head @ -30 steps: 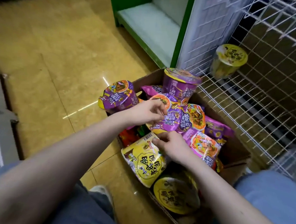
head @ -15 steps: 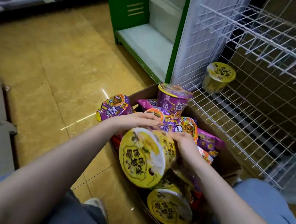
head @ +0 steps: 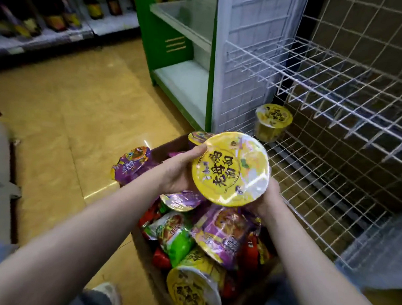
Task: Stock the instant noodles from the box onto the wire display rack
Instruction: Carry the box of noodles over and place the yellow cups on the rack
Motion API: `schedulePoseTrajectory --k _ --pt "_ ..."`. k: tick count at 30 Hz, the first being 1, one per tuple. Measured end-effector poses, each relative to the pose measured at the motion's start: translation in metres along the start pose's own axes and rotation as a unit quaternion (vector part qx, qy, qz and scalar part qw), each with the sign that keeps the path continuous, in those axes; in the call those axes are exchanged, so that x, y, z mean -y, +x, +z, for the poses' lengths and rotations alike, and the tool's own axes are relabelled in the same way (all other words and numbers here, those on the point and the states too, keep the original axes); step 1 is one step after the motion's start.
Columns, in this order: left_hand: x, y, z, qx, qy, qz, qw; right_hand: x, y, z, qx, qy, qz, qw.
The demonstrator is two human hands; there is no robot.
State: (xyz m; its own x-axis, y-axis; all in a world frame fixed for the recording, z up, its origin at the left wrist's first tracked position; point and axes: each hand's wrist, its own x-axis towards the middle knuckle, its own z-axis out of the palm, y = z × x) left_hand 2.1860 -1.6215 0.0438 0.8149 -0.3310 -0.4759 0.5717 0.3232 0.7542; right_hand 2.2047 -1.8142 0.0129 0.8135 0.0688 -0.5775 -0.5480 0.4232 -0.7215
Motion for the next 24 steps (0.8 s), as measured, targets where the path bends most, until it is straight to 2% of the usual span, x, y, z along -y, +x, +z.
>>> schedulePoseTrajectory --k 5,11,13,17,21,24 --pt "0.009 0.01 0.034 -0.022 0.02 0.019 0.999 0.01 0.011 -0.021 0.015 0.126 0.024 0.992" --pt "0.011 0.021 0.072 -0.108 0.04 0.035 0.993 0.008 0.02 -0.031 0.018 0.145 0.006 0.989" --pt "0.008 0.025 0.07 -0.138 0.039 0.066 0.988 0.005 0.02 -0.032 0.03 0.109 -0.015 0.993" --pt "-0.007 0.028 0.054 -0.139 0.069 0.064 0.986 0.009 0.022 -0.041 0.026 -0.052 -0.091 0.994" --pt "-0.027 0.038 0.043 -0.106 0.166 0.052 0.979 0.036 0.014 -0.04 0.013 -0.132 -0.172 0.976" --pt "-0.04 0.05 0.04 -0.079 0.203 0.042 0.975 0.055 0.012 -0.033 0.016 -0.19 -0.197 0.962"
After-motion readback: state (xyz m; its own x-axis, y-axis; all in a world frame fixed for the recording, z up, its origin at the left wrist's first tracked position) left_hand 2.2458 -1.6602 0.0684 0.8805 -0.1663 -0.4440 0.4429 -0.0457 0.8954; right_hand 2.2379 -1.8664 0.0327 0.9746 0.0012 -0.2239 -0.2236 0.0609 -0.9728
